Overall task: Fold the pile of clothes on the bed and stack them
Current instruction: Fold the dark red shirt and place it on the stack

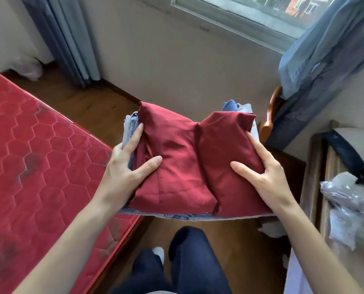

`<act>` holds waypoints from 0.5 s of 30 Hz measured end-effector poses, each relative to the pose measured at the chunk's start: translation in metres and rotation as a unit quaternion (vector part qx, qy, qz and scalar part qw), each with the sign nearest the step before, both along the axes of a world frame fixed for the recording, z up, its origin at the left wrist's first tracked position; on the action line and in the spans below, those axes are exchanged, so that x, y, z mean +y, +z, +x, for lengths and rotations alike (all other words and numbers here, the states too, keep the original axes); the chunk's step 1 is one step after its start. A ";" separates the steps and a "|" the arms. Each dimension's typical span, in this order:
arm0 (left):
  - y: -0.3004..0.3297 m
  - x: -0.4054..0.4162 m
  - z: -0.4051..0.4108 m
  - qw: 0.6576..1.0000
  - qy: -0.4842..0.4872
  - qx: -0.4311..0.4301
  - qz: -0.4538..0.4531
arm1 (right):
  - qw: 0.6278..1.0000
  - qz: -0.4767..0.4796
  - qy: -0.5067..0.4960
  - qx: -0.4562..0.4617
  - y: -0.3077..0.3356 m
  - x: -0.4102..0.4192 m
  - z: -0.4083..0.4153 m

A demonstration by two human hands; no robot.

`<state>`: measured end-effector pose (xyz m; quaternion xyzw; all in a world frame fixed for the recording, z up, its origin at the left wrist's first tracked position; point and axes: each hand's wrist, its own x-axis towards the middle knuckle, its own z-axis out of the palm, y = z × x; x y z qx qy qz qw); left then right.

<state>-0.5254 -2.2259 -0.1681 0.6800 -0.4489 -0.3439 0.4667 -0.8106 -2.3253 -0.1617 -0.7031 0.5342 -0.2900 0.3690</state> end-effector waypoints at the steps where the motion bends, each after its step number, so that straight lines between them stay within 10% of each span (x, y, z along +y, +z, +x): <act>1: -0.003 -0.014 0.002 1.000 0.006 -0.001 0.002 | 1.000 0.003 0.005 0.001 -0.002 -0.018 0.003; 15: -0.008 -0.235 0.004 0.993 0.114 0.019 -0.002 | 0.994 -0.006 0.112 0.009 0.009 -0.300 0.043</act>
